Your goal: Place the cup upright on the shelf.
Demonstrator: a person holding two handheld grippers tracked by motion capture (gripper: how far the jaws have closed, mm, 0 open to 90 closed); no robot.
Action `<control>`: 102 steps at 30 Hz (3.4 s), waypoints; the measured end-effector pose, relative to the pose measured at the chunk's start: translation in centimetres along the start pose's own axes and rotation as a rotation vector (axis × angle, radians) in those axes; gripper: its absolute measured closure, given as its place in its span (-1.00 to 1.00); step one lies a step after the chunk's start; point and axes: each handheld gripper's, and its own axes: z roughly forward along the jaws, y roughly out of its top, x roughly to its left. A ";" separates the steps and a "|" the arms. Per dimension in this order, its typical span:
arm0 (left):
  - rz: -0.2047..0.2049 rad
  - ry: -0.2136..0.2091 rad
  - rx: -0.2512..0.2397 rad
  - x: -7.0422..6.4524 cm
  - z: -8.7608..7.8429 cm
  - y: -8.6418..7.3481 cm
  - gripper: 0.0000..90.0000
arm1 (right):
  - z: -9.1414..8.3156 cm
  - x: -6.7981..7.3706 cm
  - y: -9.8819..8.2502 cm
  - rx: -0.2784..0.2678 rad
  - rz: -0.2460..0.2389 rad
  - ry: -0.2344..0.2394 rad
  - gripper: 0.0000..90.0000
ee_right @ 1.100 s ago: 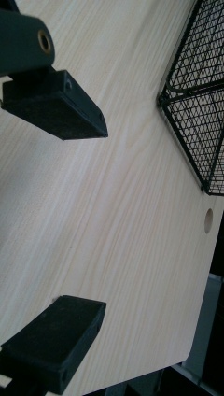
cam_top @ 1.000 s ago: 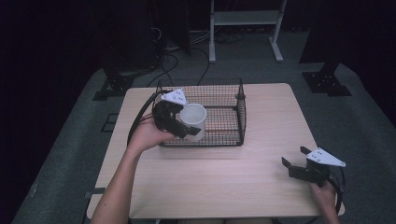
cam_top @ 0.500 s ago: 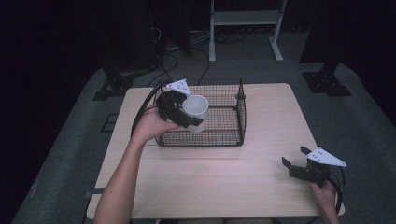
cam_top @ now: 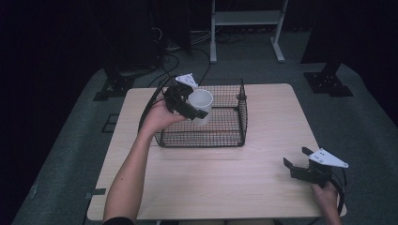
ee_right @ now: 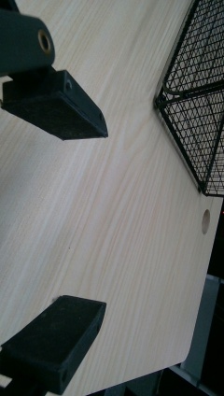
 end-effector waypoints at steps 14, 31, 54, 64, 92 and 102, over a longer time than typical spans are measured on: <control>-0.020 -0.004 0.016 2.2 2.1 0.1 -0.53 | 0.0 0.0 0.0 0.000 0.001 0.003 -0.71; -0.029 -0.012 0.085 3.7 5.6 -0.6 -0.53 | 0.0 0.0 0.0 -0.003 0.002 0.006 -0.71; -0.071 -0.039 0.154 4.9 9.4 -1.9 -0.53 | 0.0 0.0 0.0 -0.004 0.000 0.008 -0.71; -0.081 -0.036 0.182 5.0 10.8 -2.2 -0.53 | 0.0 0.0 0.0 -0.005 0.001 0.008 -0.71; -0.124 -0.049 0.228 5.7 12.3 -3.8 -0.53 | -0.1 0.0 0.0 -0.007 0.000 0.010 -0.71; -0.094 -0.036 0.263 5.3 11.9 -3.9 -0.54 | -0.1 0.0 0.0 -0.007 0.000 0.008 -0.71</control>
